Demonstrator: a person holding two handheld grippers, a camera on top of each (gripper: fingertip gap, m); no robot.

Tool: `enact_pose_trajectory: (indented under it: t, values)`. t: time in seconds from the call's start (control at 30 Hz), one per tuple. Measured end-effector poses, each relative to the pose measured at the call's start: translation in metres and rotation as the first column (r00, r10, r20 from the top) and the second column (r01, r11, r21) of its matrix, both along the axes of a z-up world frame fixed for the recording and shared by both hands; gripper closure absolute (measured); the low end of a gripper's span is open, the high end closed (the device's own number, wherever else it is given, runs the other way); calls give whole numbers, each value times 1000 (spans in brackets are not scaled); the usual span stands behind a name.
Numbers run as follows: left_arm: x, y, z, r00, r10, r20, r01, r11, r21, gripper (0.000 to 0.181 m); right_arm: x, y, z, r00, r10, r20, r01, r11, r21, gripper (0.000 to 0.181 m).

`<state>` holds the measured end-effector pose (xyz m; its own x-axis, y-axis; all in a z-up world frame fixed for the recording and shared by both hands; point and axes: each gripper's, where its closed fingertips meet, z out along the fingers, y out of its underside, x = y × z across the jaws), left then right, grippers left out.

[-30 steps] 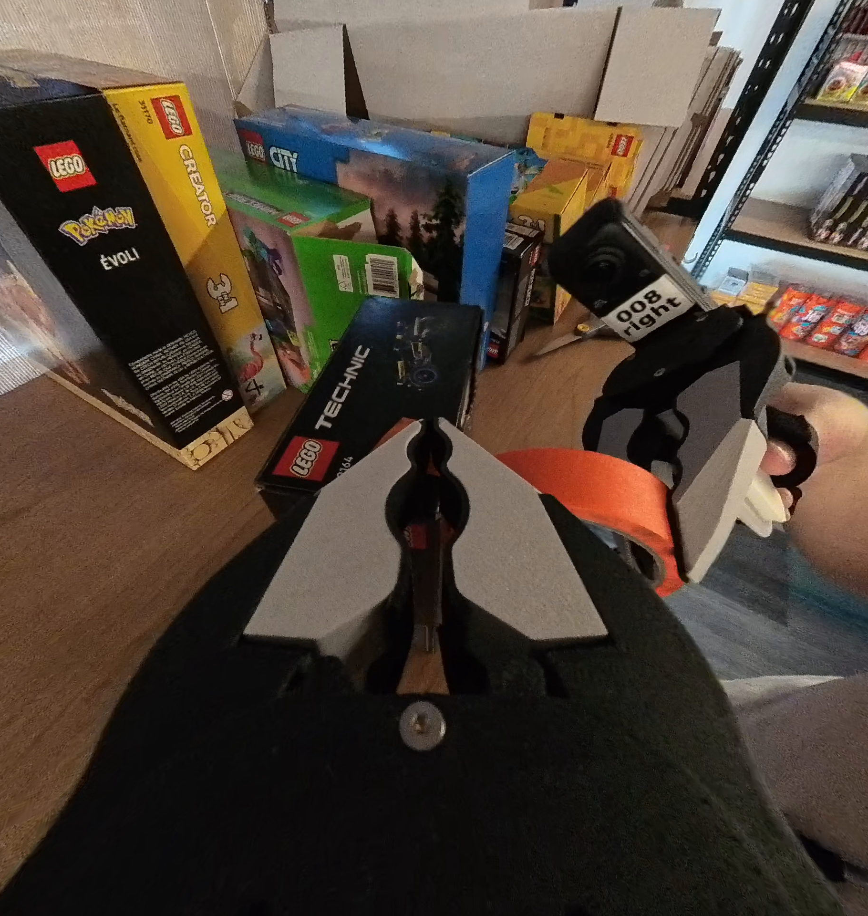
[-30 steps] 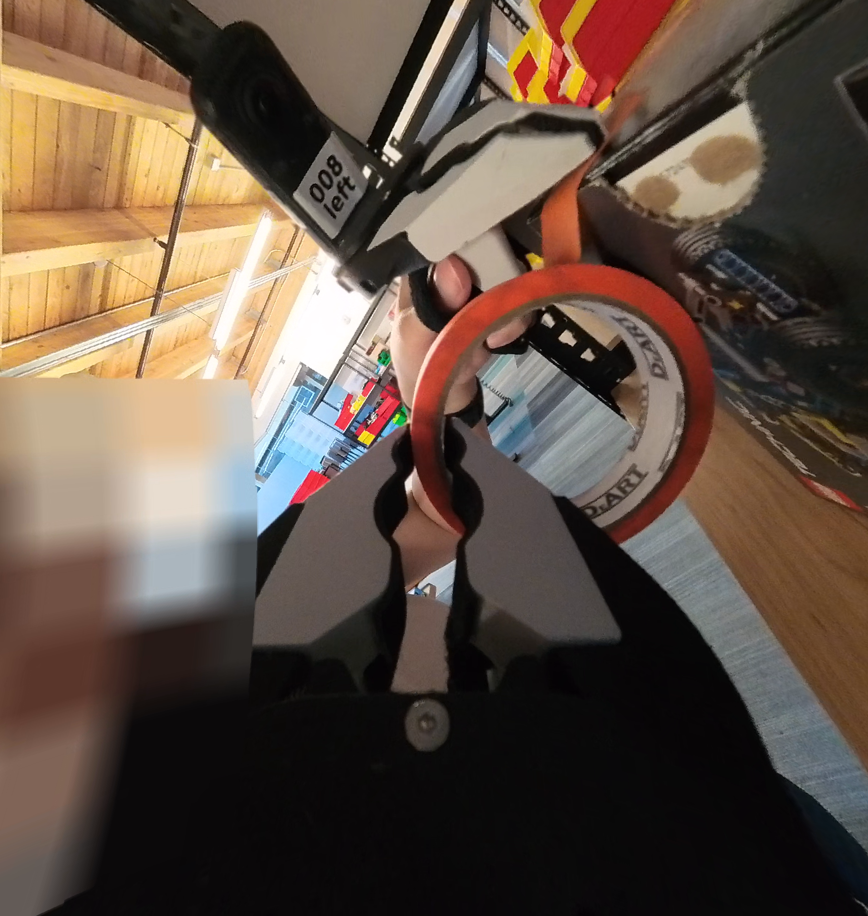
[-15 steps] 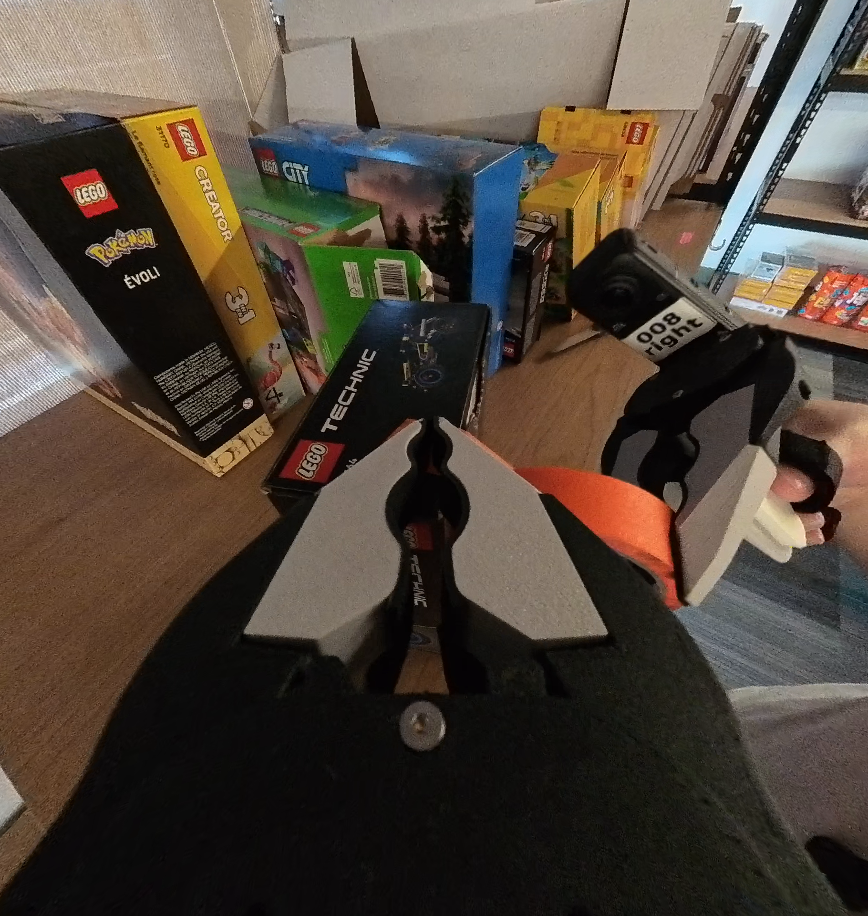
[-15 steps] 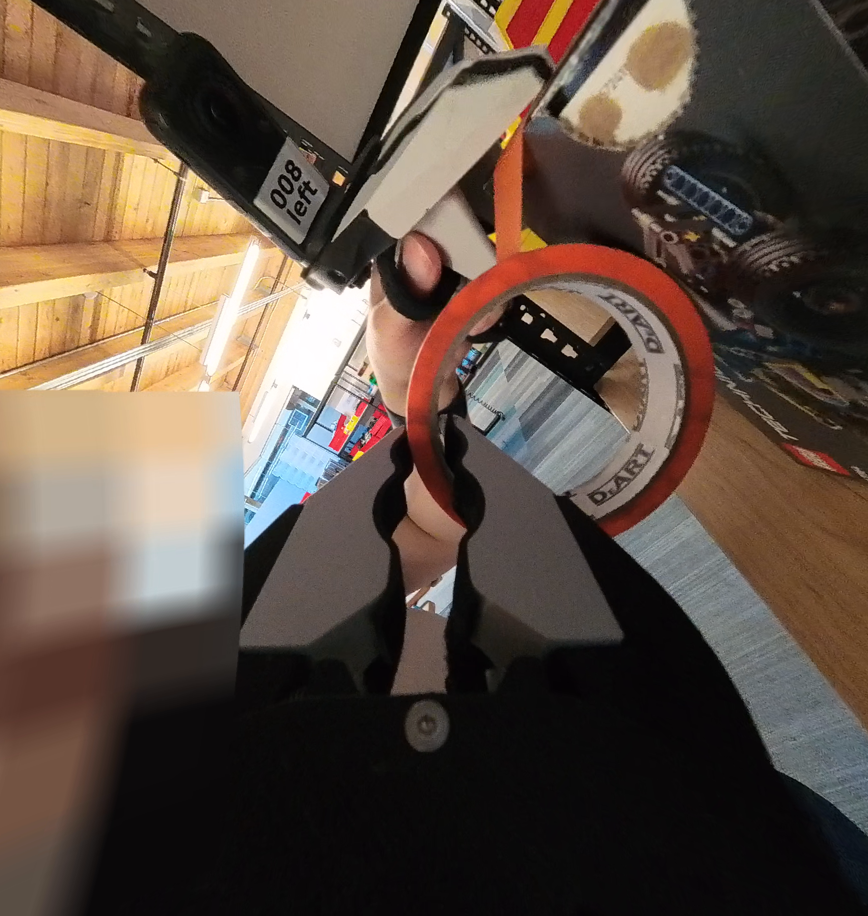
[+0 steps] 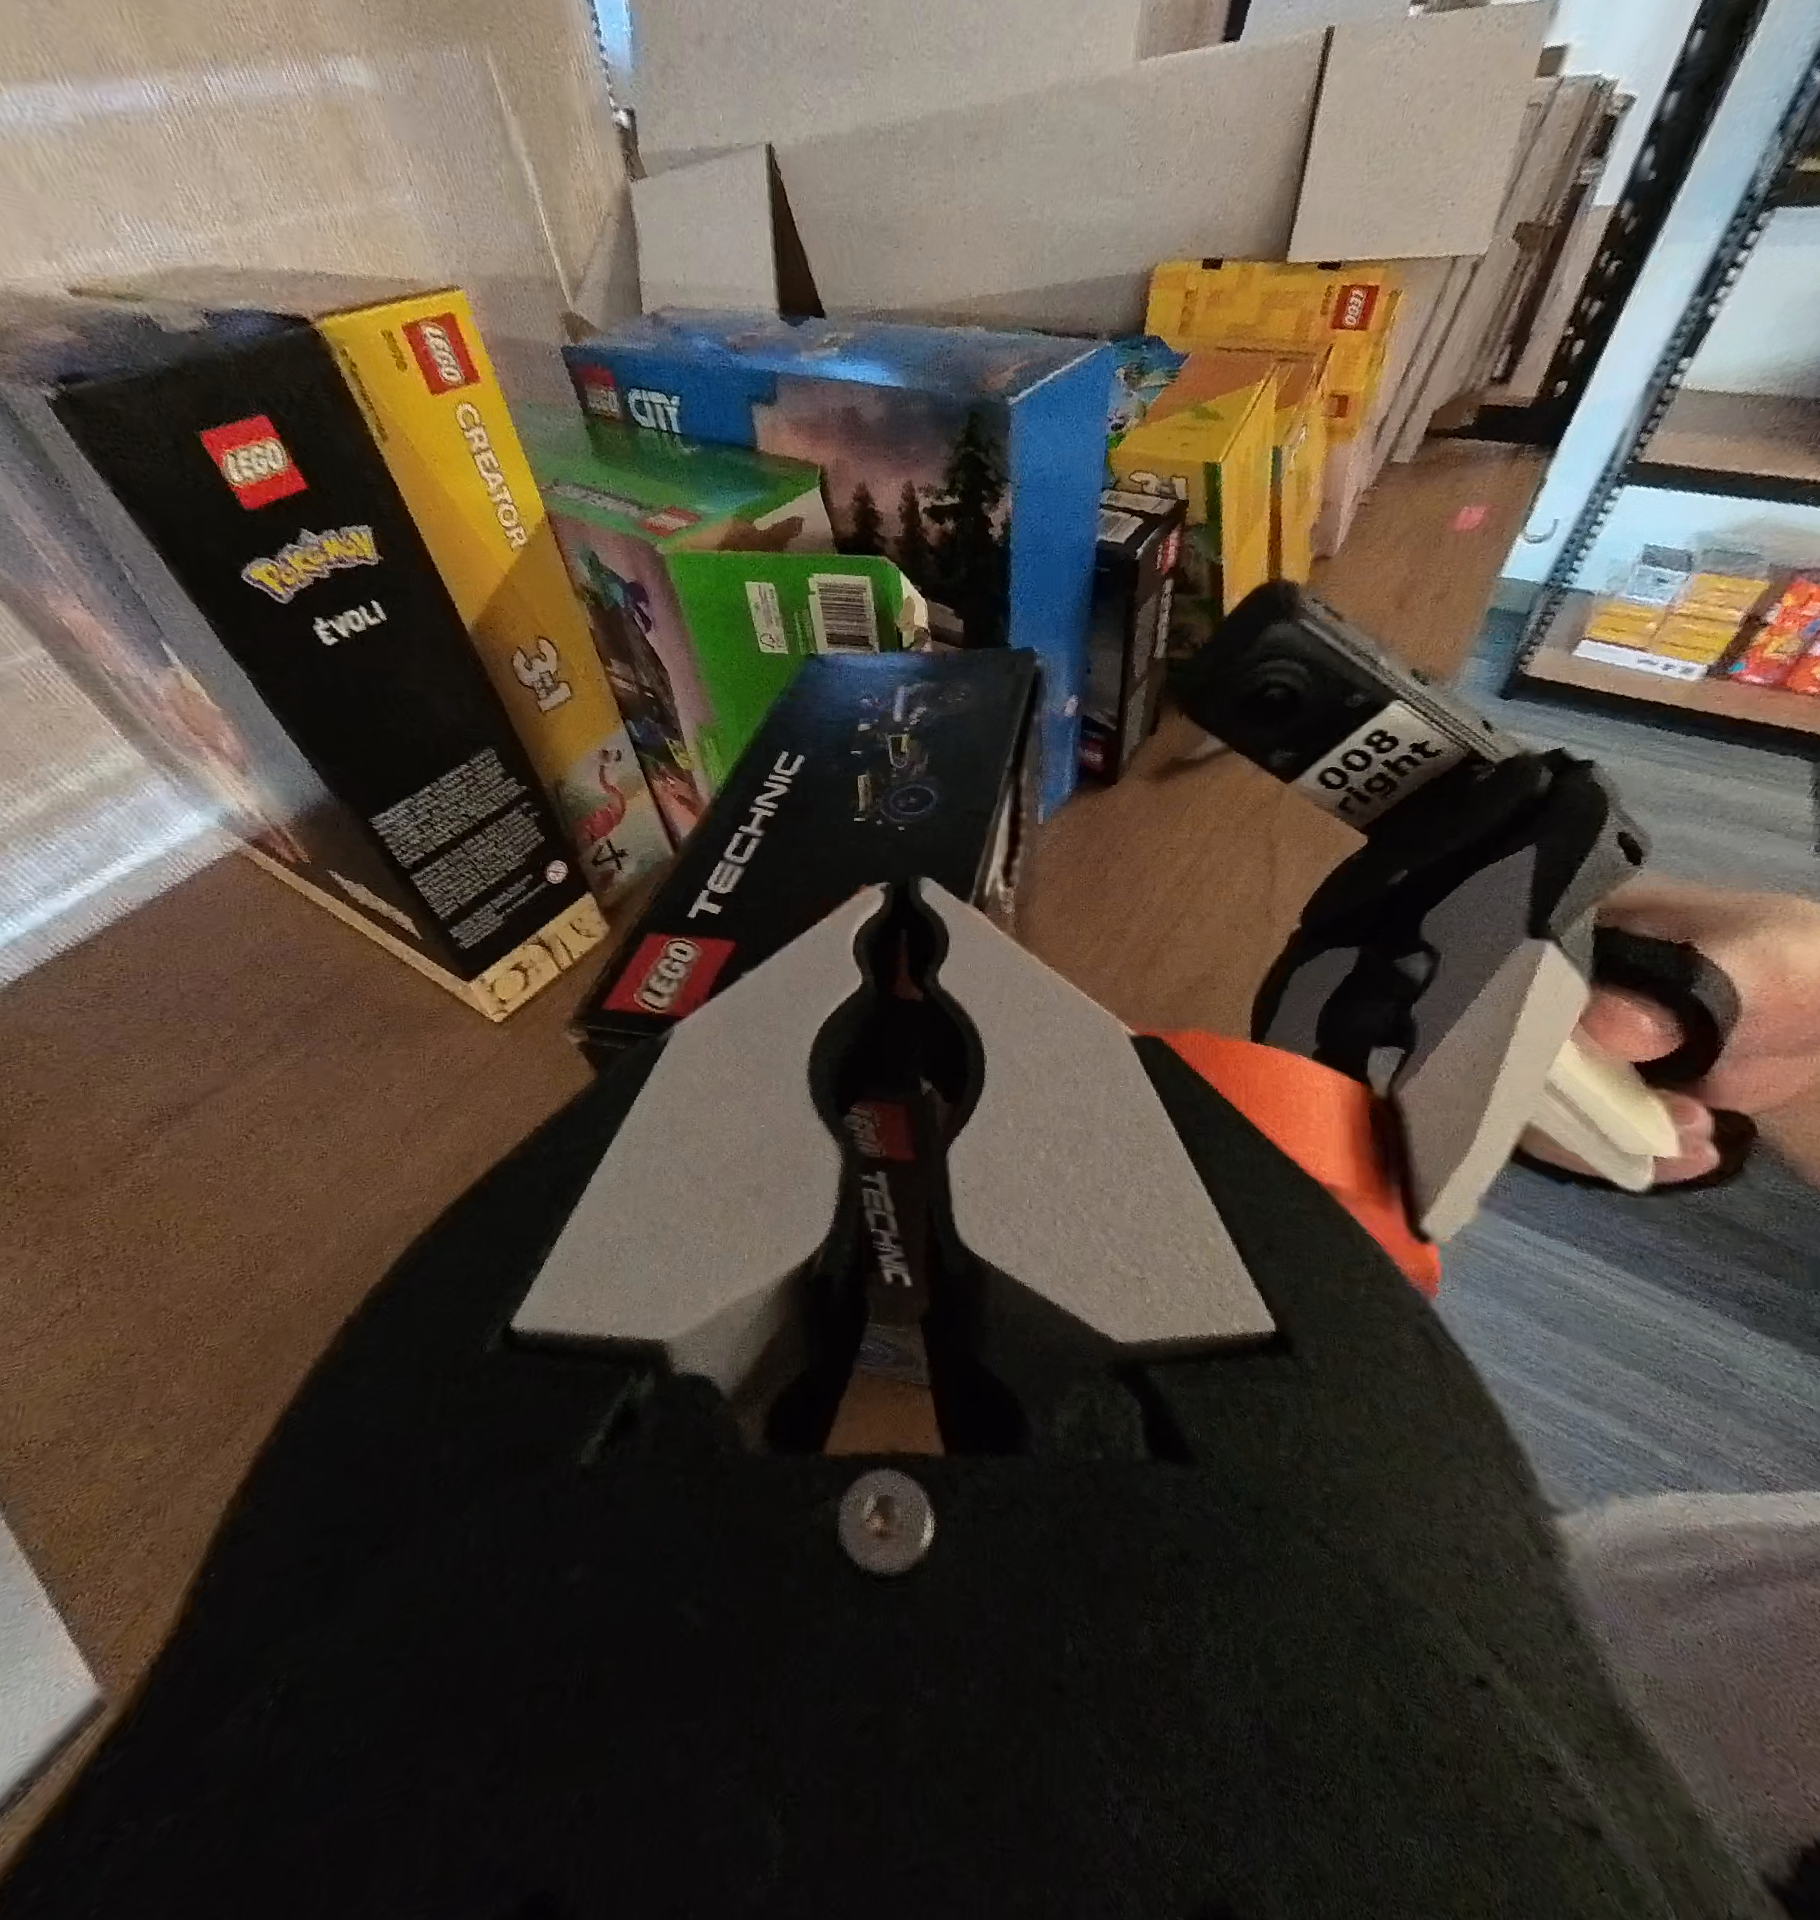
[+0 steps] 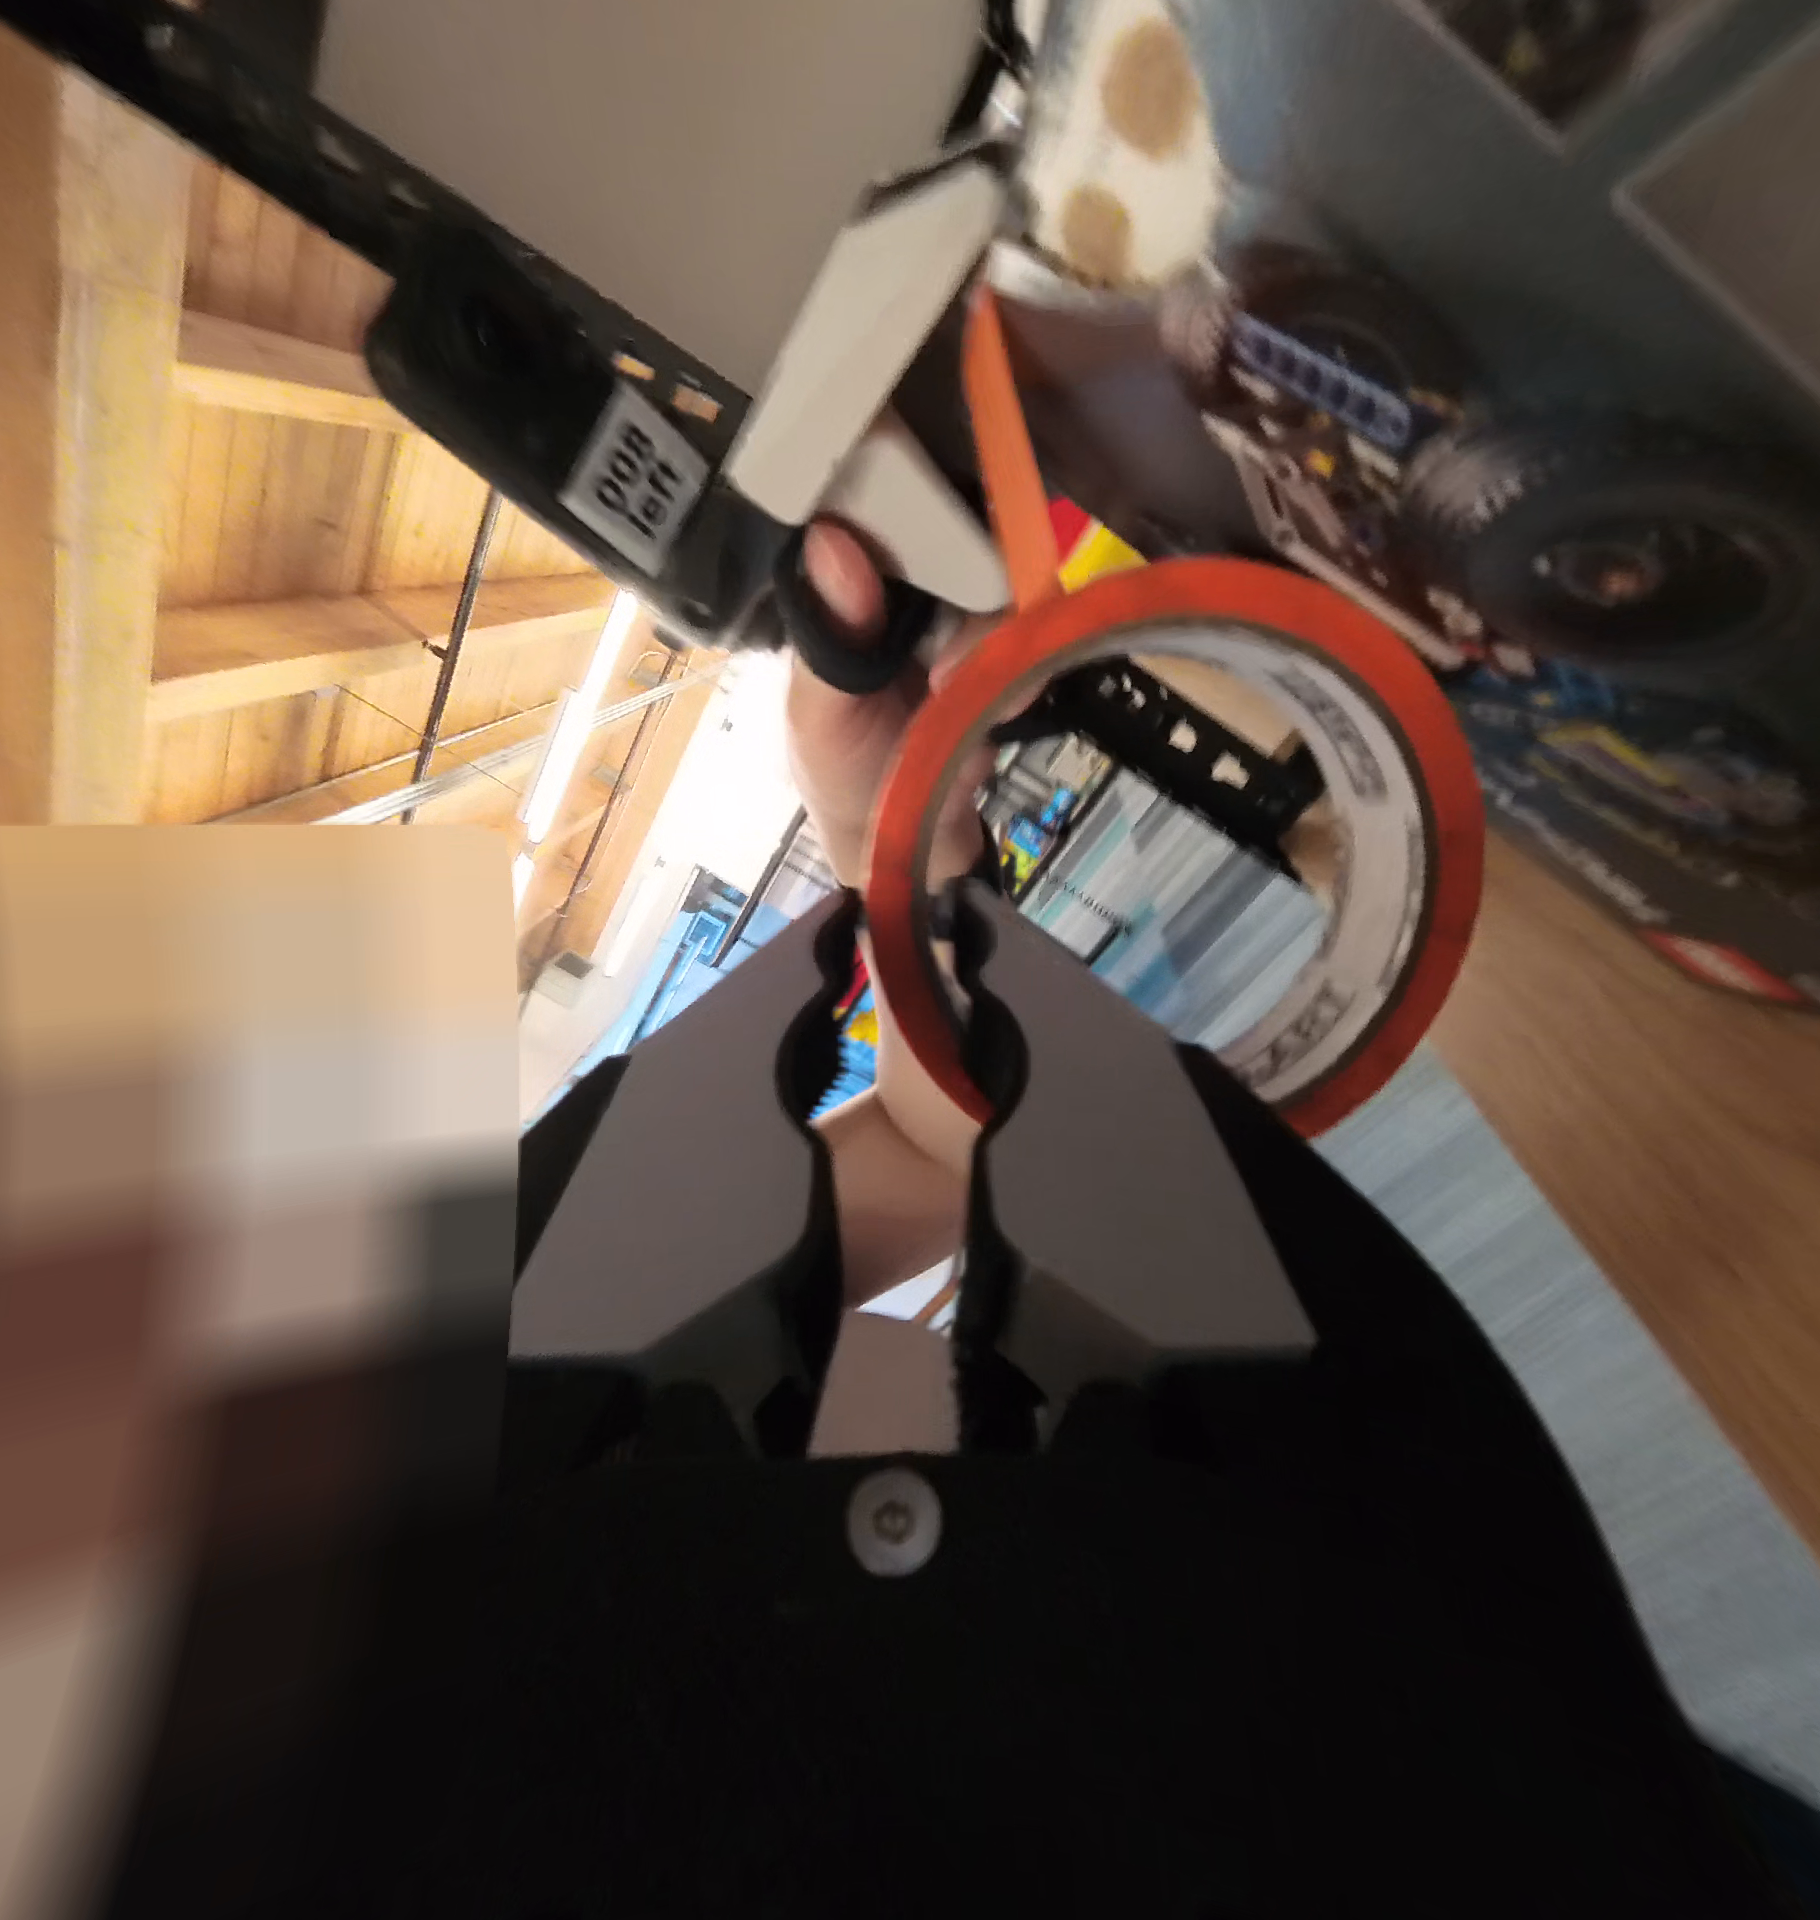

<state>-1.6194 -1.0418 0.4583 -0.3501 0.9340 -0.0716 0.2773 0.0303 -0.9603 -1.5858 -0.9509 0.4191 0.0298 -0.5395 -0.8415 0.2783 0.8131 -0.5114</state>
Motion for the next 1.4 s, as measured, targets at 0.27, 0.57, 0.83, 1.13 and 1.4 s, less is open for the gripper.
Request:
enact_pose_trajectory:
  t: [0.27,0.57,0.83,1.13,1.4]
  values:
    - [40,5,28,944,124,-305,-152,986,-70,128,-24,8,4,998,-37,-59,31,993,-110,137]
    - [46,14,-73,920,120,-373,-64,985,161,121,-129,-56,-27,692,-698,-184,328,531,-781,122]
    - [32,-6,-75,908,69,-414,-52,997,51,121,-100,-106,-90,566,-665,-488,193,682,-705,115]
    - [25,-33,-77,925,99,-368,-82,995,61,125,-104,-117,-91,418,-761,-497,297,631,-717,117]
    - [51,-14,-66,842,198,-501,-139,978,152,133,-135,-77,-83,445,-742,-502,216,633,-743,117]
